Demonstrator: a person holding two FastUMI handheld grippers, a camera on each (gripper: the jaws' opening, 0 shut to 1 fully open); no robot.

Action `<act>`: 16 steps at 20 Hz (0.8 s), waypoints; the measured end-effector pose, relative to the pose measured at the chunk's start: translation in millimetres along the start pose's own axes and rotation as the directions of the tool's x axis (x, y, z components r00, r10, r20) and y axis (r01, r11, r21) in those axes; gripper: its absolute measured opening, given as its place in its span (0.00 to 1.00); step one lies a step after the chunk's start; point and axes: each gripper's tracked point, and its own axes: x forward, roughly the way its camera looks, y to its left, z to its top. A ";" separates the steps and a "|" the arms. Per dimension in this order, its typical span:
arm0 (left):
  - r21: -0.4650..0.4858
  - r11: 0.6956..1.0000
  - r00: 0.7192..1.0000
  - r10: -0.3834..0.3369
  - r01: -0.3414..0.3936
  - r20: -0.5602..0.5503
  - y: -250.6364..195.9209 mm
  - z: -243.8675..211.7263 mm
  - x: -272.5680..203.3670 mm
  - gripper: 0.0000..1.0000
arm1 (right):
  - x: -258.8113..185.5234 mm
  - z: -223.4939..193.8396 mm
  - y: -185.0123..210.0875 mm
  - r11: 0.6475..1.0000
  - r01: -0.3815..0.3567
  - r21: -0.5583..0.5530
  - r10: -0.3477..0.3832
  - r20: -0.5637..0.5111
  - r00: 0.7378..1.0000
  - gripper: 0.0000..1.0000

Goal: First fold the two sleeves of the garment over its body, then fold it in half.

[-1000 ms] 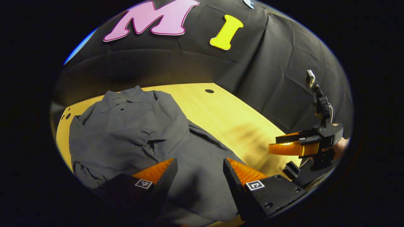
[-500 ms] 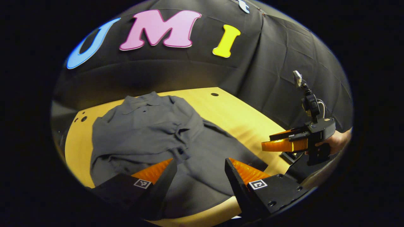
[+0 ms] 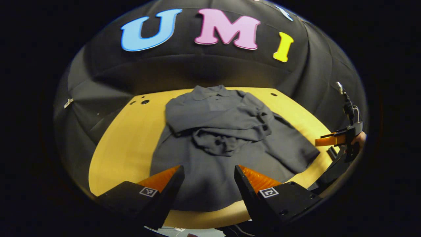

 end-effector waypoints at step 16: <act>-0.041 0.998 0.970 0.041 -0.052 -0.241 64.8 -78.9 39.4 0.97 | 32.5 -28.8 -0.2 0.997 0.065 -0.046 -0.069 -0.100 0.993 0.98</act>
